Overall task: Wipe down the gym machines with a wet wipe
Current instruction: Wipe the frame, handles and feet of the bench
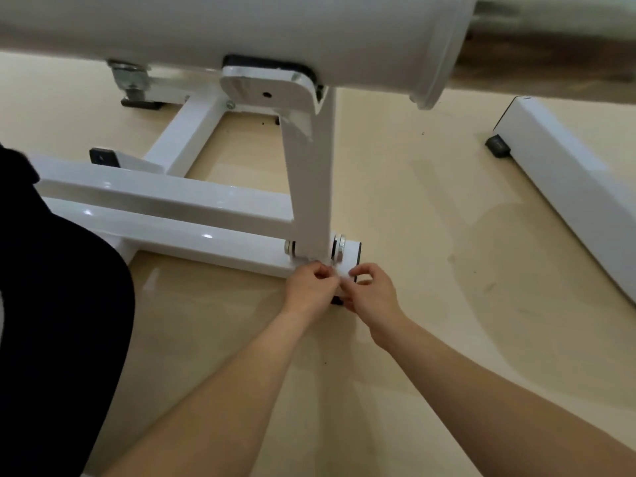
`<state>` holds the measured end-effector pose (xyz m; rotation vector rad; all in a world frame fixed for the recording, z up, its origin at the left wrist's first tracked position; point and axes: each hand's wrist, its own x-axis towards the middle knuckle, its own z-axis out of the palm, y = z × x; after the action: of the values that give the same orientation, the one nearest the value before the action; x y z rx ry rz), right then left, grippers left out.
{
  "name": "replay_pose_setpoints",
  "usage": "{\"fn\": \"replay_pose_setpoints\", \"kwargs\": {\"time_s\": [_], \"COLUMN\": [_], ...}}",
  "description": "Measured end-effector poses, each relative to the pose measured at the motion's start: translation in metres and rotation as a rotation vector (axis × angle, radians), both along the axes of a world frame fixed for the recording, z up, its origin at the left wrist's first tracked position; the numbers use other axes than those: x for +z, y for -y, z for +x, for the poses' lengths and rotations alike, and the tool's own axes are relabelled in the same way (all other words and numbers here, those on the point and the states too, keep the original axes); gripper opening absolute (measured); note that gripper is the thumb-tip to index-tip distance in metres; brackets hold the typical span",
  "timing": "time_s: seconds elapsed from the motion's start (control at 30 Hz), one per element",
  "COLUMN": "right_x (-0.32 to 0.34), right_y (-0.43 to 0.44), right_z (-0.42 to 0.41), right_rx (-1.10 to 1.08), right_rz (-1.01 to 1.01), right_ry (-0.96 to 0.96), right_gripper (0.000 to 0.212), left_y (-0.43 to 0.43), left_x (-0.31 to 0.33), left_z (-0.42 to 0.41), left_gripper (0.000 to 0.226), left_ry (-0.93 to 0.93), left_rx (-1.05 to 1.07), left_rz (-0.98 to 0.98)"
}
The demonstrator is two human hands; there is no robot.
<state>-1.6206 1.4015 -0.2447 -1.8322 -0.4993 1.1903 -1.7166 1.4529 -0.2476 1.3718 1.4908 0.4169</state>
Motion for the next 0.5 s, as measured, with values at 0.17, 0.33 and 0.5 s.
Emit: {"fn": "replay_pose_setpoints", "kwargs": {"time_s": [0.17, 0.33, 0.5], "right_x": [-0.015, -0.015, -0.01], "right_y": [-0.013, -0.018, 0.002], "right_z": [0.01, 0.025, 0.012], "right_rx": [0.12, -0.152, 0.205], "right_rz": [0.036, 0.016, 0.244], "right_ry": [0.297, 0.069, 0.529], "right_gripper": [0.01, 0.007, 0.033], "left_y": [-0.005, 0.009, 0.012], "left_x": [0.0, -0.006, 0.001], "left_z": [-0.018, -0.005, 0.015], "left_gripper": [0.017, 0.028, 0.036], "left_ry": [-0.244, -0.334, 0.063], "left_rx": [-0.144, -0.395, -0.188], "left_rz": [0.272, 0.391, 0.112]}}
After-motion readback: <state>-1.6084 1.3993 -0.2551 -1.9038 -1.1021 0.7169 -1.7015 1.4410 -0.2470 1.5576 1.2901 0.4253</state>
